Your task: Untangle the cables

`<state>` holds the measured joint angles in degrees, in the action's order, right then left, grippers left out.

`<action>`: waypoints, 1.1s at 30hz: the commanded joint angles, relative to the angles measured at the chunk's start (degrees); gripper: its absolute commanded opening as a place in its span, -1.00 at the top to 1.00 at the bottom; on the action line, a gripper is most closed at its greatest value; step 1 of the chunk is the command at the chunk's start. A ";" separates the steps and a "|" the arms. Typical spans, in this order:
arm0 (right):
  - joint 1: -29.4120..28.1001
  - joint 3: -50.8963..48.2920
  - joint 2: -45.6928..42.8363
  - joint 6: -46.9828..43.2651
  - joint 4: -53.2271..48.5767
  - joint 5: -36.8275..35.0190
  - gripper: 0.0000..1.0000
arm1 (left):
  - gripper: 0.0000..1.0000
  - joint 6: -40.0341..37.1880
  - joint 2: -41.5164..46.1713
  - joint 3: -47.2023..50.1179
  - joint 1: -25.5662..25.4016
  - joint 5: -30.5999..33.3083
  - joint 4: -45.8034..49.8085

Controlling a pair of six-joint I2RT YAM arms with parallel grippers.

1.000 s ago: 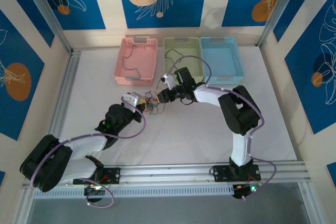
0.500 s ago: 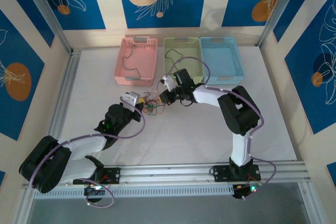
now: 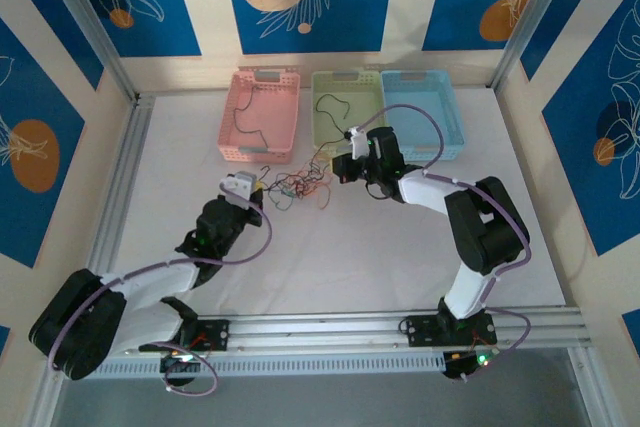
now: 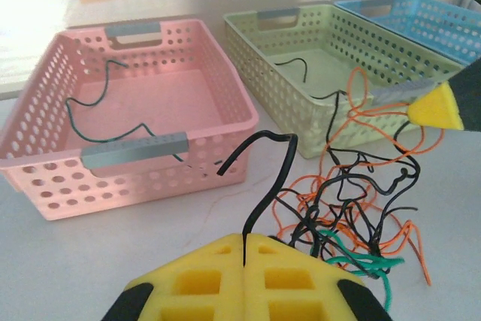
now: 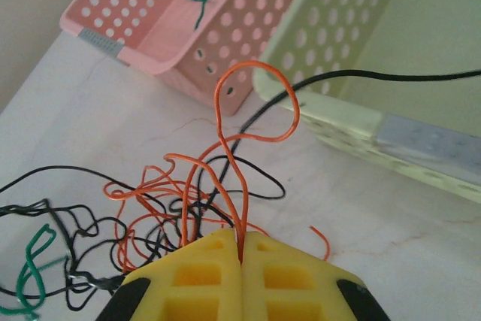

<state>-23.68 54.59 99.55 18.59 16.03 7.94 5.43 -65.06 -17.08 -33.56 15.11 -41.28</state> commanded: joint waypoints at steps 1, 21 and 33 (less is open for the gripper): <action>4.29 -1.62 -1.42 5.49 2.33 -3.54 0.94 | 1.00 -0.96 1.34 0.71 0.19 6.29 0.53; 3.20 0.48 0.21 4.10 0.48 -0.69 0.77 | 1.00 -0.61 1.53 0.45 0.21 7.04 1.58; 1.98 2.16 1.16 4.35 -0.91 0.05 0.11 | 1.00 -0.77 1.34 0.38 0.16 6.30 1.55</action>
<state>-21.34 55.40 100.09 22.96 15.84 7.53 5.45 -64.18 -16.93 -33.61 21.91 -39.35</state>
